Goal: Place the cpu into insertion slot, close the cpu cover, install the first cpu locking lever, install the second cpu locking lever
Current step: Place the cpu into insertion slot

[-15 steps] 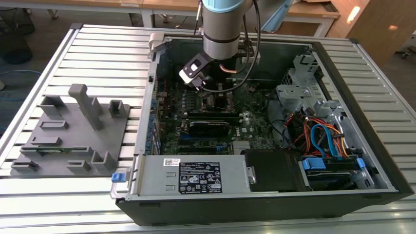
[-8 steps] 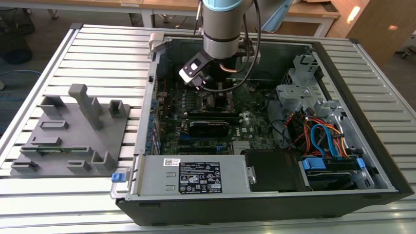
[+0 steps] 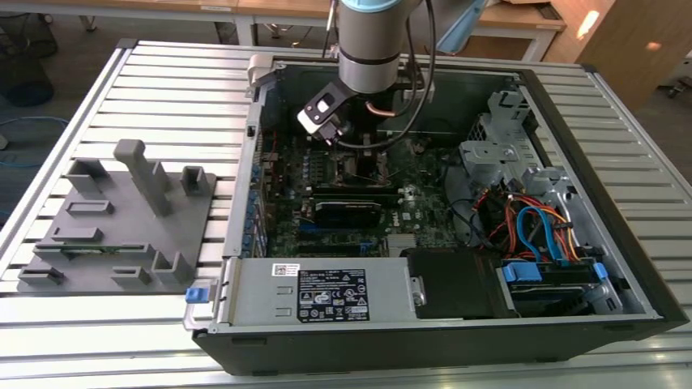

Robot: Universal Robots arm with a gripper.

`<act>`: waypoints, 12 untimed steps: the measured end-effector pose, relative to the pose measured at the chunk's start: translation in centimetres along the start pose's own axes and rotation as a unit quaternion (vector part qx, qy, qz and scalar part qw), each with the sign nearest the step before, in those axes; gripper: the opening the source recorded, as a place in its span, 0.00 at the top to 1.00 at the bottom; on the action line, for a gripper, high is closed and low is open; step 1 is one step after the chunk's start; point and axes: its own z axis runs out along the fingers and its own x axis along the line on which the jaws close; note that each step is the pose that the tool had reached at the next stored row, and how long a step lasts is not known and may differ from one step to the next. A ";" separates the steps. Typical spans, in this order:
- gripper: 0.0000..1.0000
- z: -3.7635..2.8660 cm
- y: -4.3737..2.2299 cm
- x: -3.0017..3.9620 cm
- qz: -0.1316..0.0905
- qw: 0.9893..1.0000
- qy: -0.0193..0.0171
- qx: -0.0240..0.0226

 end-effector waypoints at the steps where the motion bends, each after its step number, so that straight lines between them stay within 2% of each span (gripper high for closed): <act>1: 0.40 -0.11 0.01 0.00 0.000 1.000 0.000 0.001; 5: 0.40 -0.50 0.05 0.01 0.000 1.000 0.000 0.005; 9: 0.42 -0.56 0.06 0.01 0.000 1.000 0.000 0.006; 11: 0.54 -0.57 0.07 0.01 0.000 1.000 0.000 0.007; 12: 0.54 -0.57 0.07 0.01 0.000 1.000 0.000 0.007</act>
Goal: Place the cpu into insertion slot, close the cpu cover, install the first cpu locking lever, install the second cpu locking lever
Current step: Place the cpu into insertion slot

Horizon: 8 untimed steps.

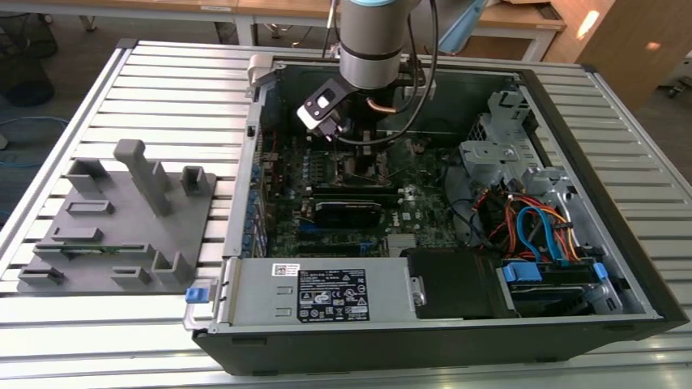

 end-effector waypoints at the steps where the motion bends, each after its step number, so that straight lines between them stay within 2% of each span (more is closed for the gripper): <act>1: 0.60 0.00 0.00 0.00 0.000 1.000 0.000 0.000; 2: 0.65 0.00 0.00 0.00 0.000 1.000 0.000 0.000; 3: 0.65 0.00 0.00 0.00 0.000 1.000 0.000 0.000; 5: 0.77 0.00 0.01 0.00 0.000 1.000 0.000 0.000; 6: 0.77 0.00 0.01 0.00 0.000 1.000 0.000 0.000; 8: 0.89 0.00 0.01 0.00 0.000 1.000 0.000 0.000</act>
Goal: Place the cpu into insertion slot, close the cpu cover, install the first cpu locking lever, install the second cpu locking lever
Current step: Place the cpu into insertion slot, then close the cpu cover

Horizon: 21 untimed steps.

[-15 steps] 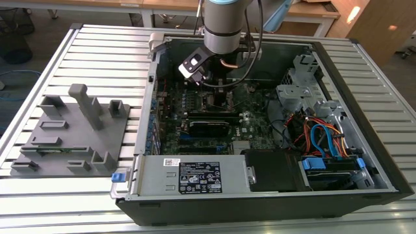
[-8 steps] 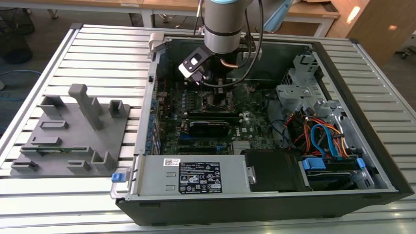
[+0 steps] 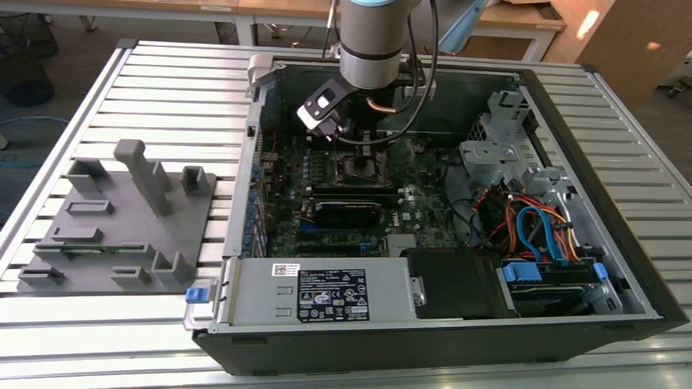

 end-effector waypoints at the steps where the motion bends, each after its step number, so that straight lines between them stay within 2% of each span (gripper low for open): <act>1: 0.89 0.00 0.00 0.00 0.000 1.000 0.000 0.000; 9: 0.90 0.00 0.08 0.00 0.000 1.000 0.000 0.002; 15: 0.90 -0.02 0.08 0.00 0.000 1.000 0.003 0.005; 21: 0.90 -0.62 0.11 0.02 0.000 1.000 0.004 0.005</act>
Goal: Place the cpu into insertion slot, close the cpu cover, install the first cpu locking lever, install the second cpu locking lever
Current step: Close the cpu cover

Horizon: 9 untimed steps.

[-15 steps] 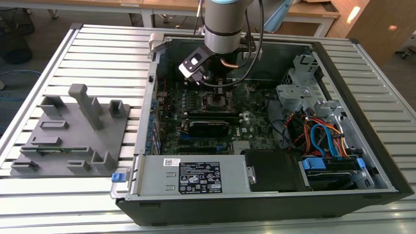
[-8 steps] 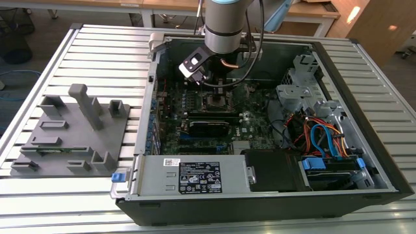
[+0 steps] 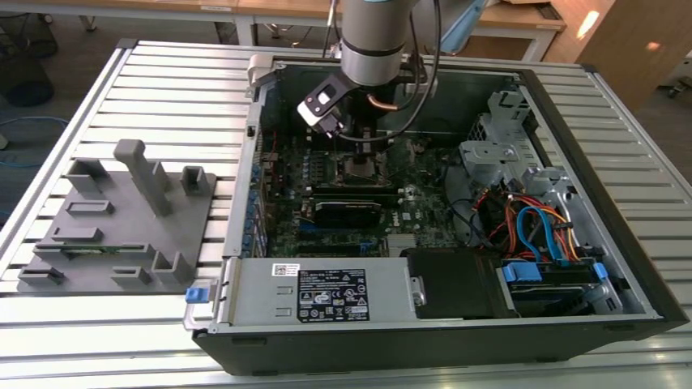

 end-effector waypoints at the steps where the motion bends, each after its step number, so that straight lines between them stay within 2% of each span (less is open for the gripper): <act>1: 0.90 -0.15 0.00 0.00 0.000 1.000 0.000 0.000; 9: 0.90 -0.96 0.03 0.03 0.000 1.000 0.000 0.000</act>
